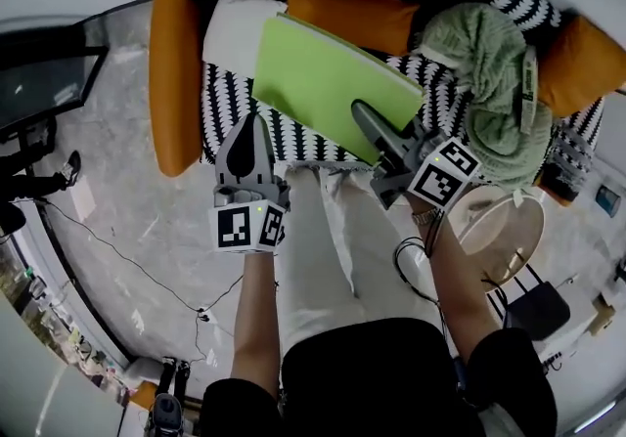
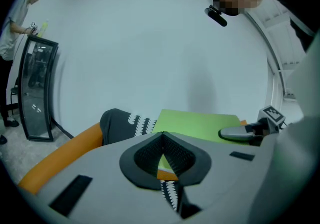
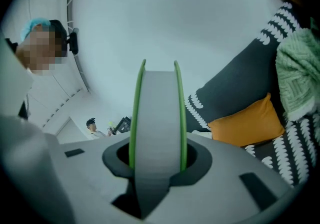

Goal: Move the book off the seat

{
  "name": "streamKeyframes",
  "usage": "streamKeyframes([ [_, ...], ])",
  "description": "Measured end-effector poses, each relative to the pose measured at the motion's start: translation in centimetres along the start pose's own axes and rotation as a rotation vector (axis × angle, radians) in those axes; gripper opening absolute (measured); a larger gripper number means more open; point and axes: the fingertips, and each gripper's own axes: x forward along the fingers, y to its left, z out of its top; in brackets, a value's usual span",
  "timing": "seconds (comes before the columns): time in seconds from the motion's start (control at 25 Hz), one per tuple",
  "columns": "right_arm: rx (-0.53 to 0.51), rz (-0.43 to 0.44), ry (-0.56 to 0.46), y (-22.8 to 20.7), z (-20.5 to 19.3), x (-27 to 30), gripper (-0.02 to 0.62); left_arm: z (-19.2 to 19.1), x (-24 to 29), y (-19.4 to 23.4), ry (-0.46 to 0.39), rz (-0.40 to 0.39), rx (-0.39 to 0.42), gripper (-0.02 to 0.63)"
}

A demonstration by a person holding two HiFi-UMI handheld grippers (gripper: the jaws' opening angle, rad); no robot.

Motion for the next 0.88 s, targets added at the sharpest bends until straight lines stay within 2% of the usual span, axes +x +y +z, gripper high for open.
streamKeyframes([
  [0.28, 0.015, 0.031, -0.12, 4.2, 5.3, -2.9, 0.133, 4.1, -2.1, -4.5, -0.028, -0.011, 0.014, 0.011],
  [0.64, 0.0, 0.064, -0.232, 9.7, 10.3, -6.3, 0.133, 8.4, -5.7, -10.4, -0.042, -0.11, 0.054, 0.011],
  [0.88, -0.018, 0.108, -0.293, 13.6, 12.6, -7.4, 0.133, 11.7, -7.8, -12.5, -0.074, -0.147, 0.097, 0.011],
])
